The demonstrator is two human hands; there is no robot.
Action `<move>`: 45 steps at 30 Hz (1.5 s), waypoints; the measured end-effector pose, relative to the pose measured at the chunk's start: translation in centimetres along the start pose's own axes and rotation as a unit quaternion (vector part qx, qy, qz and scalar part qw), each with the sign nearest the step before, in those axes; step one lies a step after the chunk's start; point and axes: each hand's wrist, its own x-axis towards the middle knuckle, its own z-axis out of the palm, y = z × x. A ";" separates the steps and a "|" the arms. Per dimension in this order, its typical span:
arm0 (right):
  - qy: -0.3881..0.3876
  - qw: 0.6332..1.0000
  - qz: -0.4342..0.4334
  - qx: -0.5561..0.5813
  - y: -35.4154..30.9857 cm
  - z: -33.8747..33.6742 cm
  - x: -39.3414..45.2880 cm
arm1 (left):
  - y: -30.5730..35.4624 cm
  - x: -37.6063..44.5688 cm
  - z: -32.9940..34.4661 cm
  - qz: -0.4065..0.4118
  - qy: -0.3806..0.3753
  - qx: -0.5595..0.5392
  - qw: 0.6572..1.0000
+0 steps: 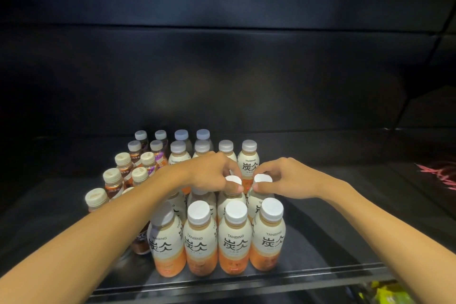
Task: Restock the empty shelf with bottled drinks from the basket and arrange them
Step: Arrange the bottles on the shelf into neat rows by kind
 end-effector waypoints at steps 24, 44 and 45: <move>0.057 0.992 0.104 -0.034 3.7 -0.7 11.0 | -4.1 7.2 -2.7 -0.097 0.084 0.121 0.984; 0.036 0.997 0.058 0.037 3.4 -0.2 6.5 | -3.3 4.9 -1.4 -0.038 0.086 0.033 0.995; 0.035 0.997 0.058 0.037 3.4 -0.1 6.3 | -3.1 4.7 -1.3 -0.038 0.085 0.030 0.995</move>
